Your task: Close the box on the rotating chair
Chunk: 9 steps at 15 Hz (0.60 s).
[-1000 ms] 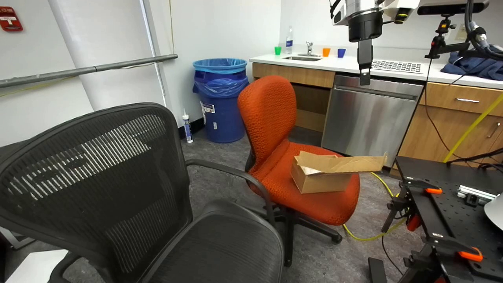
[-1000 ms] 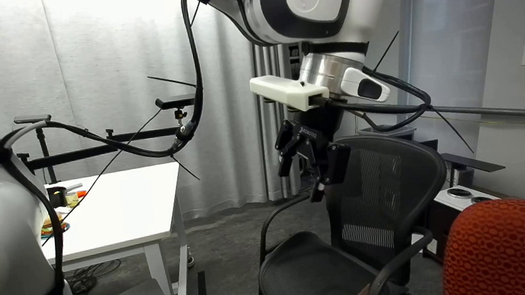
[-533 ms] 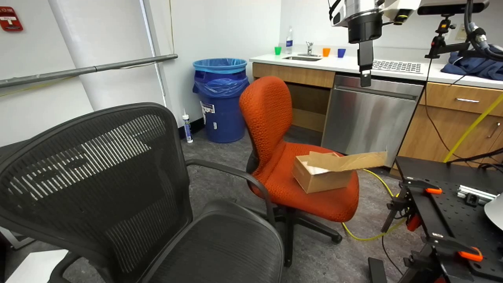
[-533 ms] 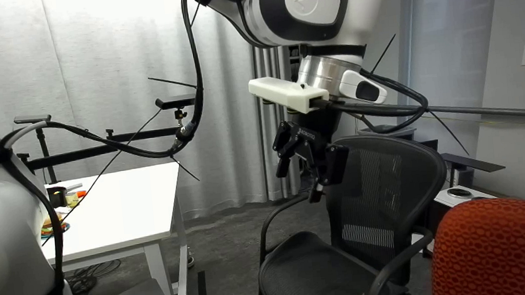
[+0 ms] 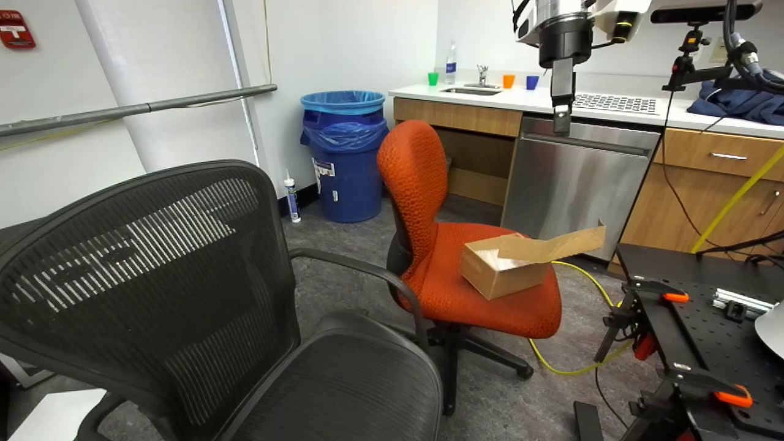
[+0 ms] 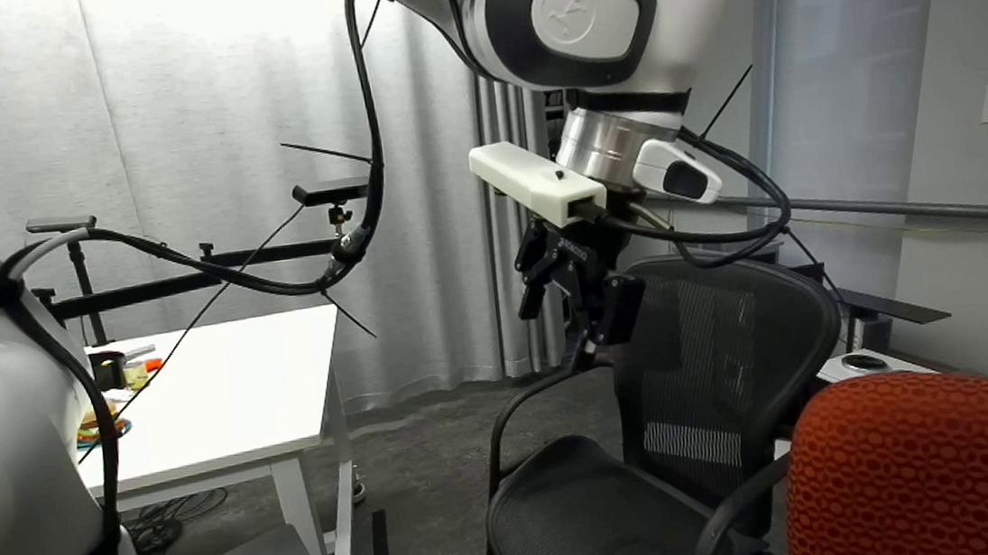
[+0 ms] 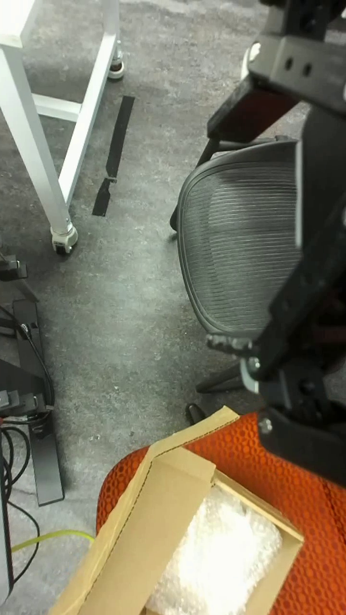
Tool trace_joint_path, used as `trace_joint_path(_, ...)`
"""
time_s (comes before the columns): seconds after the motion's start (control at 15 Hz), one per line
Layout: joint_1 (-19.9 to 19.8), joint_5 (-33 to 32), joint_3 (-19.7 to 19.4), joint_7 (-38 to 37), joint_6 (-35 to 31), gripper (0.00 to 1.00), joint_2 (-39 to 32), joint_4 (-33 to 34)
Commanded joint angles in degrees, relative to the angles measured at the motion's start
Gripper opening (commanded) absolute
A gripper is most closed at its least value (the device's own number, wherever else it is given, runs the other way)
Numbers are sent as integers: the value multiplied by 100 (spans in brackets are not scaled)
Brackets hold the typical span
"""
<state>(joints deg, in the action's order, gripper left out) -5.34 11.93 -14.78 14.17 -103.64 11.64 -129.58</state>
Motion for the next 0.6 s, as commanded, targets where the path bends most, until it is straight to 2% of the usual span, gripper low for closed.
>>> trace_joint_path(0.0, -124, 35, 114, 21, 15, 100, -11, 9)
trace_joint_path(0.13, -128, 36, 113, 21, 14, 100, -11, 9)
trace_joint_path(0.33, -250, -464, 197, -450, -1001, 100, 26, -166)
trace_joint_path(0.53, -531, -920, 70, -901, -1701, 100, 96, -389)
